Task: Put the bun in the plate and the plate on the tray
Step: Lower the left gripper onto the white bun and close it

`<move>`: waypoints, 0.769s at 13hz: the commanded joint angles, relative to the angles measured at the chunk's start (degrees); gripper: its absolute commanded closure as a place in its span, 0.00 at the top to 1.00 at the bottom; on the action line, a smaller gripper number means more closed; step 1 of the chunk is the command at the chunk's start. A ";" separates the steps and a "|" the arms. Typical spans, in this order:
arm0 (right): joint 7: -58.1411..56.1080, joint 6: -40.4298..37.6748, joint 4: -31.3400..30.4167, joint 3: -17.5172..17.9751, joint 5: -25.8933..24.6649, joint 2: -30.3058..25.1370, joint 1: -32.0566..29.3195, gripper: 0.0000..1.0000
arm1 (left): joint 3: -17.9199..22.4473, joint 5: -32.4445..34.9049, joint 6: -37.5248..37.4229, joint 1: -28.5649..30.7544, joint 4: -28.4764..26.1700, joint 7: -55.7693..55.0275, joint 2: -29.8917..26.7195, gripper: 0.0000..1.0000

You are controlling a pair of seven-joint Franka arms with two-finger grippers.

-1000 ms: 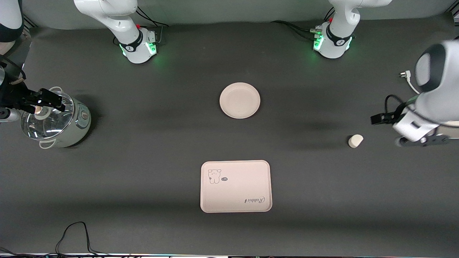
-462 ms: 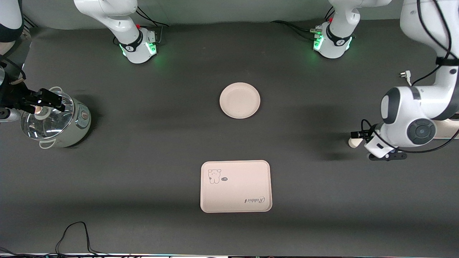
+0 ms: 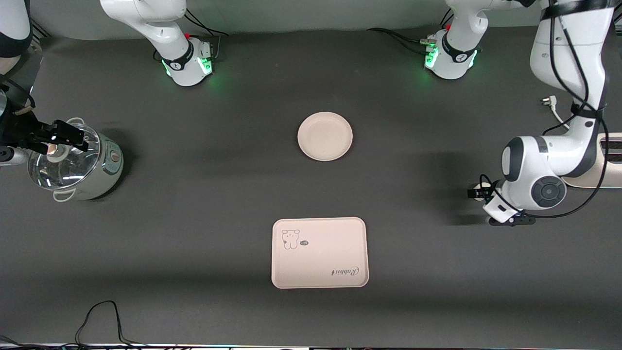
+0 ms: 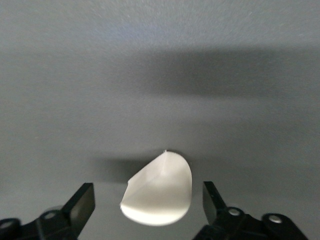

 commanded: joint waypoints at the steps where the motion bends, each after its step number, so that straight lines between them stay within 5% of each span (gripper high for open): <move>1: -1.19 -0.66 0.26 -0.70 -0.73 -0.18 0.73 1.00 | -0.17 -2.98 0.47 0.95 -1.09 0.36 -0.22 0.89; 6: -1.19 -0.66 0.26 -0.70 -0.73 -0.18 0.73 1.00 | -0.17 -4.05 -2.24 0.96 -1.28 0.36 -2.40 0.44; 10: -1.19 -0.66 0.18 -0.70 -0.73 -0.18 0.73 1.00 | -0.17 -4.05 -14.78 0.78 -0.49 -0.17 -12.84 0.42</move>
